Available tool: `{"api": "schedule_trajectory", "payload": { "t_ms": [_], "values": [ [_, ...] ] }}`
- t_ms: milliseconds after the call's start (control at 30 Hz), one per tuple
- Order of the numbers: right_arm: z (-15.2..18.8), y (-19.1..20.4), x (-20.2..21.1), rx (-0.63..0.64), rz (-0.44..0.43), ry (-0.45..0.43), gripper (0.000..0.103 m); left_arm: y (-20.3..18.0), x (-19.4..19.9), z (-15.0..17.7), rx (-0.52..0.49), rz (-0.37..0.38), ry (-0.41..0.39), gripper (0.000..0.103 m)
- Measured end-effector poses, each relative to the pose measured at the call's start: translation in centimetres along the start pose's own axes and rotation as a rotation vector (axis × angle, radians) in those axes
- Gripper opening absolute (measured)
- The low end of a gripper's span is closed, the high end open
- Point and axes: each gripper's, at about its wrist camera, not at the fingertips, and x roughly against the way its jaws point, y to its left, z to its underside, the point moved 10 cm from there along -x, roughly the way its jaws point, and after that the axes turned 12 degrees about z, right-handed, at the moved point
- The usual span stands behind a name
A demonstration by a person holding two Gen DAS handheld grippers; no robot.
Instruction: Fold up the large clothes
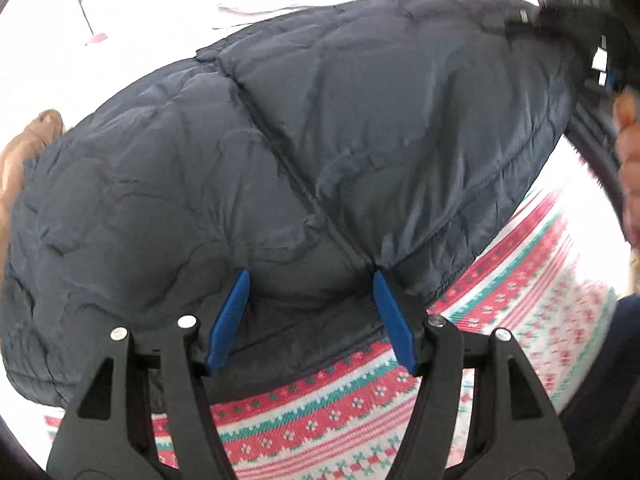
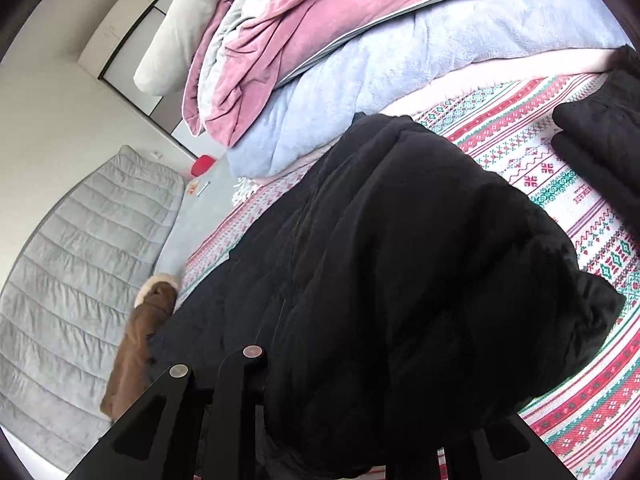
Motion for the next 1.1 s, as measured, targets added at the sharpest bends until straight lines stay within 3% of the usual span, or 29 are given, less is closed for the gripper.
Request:
{"api": "schedule_trajectory", "payload": {
  "t_ms": [233,400,533,667,767,800,933,1100],
  "values": [
    [-2.0,-2.4,1.2,-0.029,0.045,-0.052,0.02,4.8,4.8,0.6,0.146,0.032,-0.11,0.065],
    [-4.6,-6.3,3.7,-0.078,0.126,-0.137,0.019,11.5,6.4,2.0,0.323,-0.028,-0.154,0.065],
    [-5.9,-9.0,6.3,-0.079,0.203,-0.206,0.019,13.4,4.5,2.3,0.448,0.09,-0.128,0.065],
    [-5.7,-8.3,7.6,-0.005,0.237,-0.256,0.019,13.6,4.6,1.6,0.436,0.07,-0.134,0.062],
    [-5.5,-6.7,8.3,0.067,0.257,-0.303,0.019,13.0,5.7,3.0,0.474,0.069,-0.138,0.045],
    [-5.5,-6.0,8.6,0.088,0.26,-0.322,0.019,13.4,5.7,3.2,0.493,0.071,-0.134,0.034],
    [-5.3,-3.1,9.6,0.154,0.259,-0.391,0.019,13.9,5.4,4.4,0.6,0.143,-0.135,0.008],
    [-4.1,3.9,10.8,0.319,0.227,-0.497,0.019,14.3,5.0,4.1,0.698,0.271,-0.175,0.001]
  ]
}}
